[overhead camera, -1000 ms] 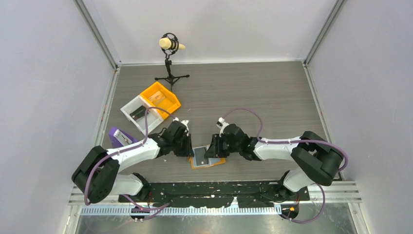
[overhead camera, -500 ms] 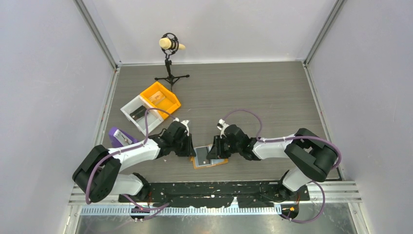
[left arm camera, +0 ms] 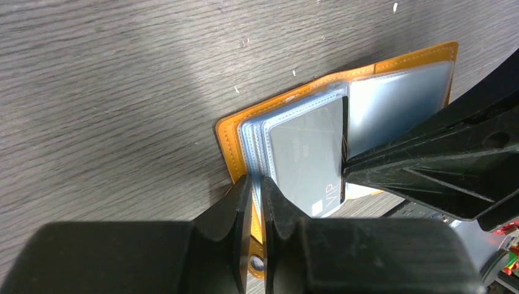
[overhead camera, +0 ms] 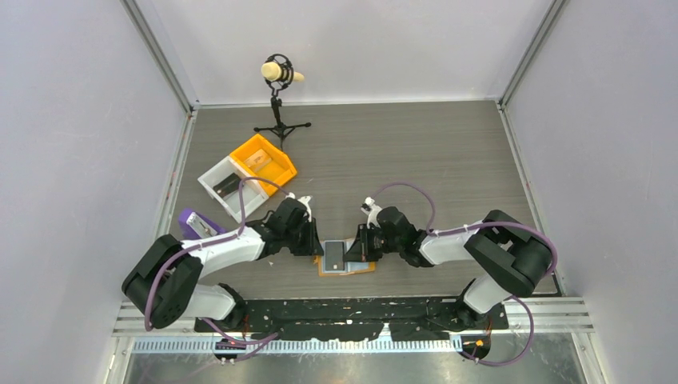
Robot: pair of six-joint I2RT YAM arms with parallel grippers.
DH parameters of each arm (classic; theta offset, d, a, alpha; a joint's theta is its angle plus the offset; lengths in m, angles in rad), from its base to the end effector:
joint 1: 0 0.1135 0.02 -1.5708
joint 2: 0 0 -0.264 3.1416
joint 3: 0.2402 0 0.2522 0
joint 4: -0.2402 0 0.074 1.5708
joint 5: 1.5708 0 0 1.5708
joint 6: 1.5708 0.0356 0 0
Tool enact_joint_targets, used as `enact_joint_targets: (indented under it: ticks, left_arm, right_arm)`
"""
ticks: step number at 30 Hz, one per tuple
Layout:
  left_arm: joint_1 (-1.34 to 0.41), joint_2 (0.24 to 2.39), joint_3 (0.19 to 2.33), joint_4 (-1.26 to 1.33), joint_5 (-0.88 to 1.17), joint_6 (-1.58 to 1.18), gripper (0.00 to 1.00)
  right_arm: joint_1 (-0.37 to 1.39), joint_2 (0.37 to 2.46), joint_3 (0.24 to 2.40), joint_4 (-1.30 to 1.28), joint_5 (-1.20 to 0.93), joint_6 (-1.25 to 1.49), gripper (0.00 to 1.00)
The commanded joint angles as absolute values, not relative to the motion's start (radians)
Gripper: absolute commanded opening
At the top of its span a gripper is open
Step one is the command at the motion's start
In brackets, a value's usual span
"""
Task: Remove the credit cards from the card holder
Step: Remove the credit card from the card holder.
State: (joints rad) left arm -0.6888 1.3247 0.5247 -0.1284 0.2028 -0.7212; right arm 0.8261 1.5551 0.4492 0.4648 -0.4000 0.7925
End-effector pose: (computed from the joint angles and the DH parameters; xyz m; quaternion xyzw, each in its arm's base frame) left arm 0.1766 -0.1547 0.1485 0.0167 0.9444 -0.2767 0.1770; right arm 0.1693 0.2042 0.1215 -0.1038 0.8745 0.4405 0.1746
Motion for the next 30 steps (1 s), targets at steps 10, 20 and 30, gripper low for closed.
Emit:
enact_joint_targets:
  ticks: [10, 20, 30]
  left_arm:
    - [-0.696, 1.318, 0.52, -0.123, 0.24, -0.759, 0.16]
    - [-0.709, 1.233, 0.559, -0.192, 0.218, -0.773, 0.22]
    - [-0.738, 1.335, 0.569, -0.164, 0.204, -0.771, 0.21]
  right_arm:
    - [0.813, 1.509, 0.424, 0.599, -0.425, 0.822, 0.1]
    - [0.809, 1.51, 0.434, 0.542, -0.384, 0.841, 0.24]
    - [0.808, 1.553, 0.424, 0.601, -0.405, 0.865, 0.24]
